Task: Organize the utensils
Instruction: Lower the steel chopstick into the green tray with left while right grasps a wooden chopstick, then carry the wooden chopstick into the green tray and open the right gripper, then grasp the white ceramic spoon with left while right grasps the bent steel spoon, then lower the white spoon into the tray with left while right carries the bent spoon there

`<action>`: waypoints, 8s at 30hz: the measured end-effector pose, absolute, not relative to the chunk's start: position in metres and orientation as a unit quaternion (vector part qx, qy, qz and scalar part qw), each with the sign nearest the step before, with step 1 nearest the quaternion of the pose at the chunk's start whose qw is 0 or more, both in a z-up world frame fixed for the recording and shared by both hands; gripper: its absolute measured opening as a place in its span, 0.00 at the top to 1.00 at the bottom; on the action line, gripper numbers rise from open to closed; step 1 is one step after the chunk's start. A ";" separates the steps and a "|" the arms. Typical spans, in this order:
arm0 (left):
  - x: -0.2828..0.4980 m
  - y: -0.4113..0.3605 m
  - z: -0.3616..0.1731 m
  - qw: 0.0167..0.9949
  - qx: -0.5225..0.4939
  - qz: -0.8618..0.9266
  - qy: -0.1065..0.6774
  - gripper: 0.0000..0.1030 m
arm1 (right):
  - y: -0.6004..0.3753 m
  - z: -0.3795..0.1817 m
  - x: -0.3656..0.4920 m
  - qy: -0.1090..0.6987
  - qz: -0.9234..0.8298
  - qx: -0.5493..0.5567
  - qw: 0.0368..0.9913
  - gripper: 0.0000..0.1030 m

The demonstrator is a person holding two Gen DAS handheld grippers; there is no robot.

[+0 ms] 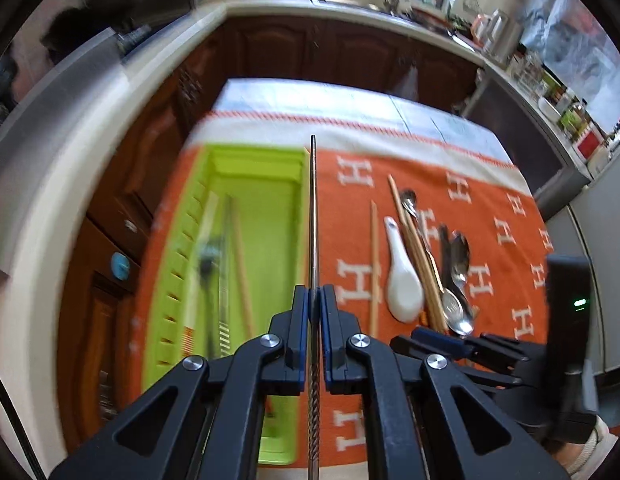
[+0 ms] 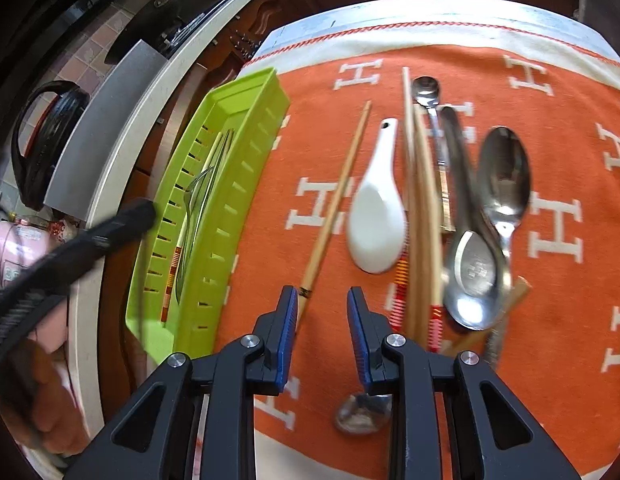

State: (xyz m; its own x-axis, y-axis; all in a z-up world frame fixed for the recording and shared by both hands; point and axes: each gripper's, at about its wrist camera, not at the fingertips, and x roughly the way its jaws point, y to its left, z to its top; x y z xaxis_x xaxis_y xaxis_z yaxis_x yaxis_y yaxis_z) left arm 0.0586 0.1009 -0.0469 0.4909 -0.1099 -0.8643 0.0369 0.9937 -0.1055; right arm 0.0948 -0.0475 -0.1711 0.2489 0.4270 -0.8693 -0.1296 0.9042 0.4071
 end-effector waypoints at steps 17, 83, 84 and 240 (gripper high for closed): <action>0.084 0.148 -0.094 0.841 0.018 0.031 0.540 0.92 | 0.022 -0.189 0.108 0.582 0.082 -0.019 0.809 0.80; 0.063 0.113 -0.059 0.867 -0.056 0.030 0.494 0.18 | -0.064 -0.061 0.088 0.535 0.150 0.110 0.824 0.70; 0.062 0.107 -0.057 0.869 -0.054 0.022 0.492 0.18 | -0.073 -0.058 0.084 0.531 0.146 0.105 0.828 0.69; 0.103 0.185 -0.084 0.852 -0.013 0.092 0.516 0.53 | 0.018 -0.117 0.188 0.556 0.124 0.145 0.809 0.94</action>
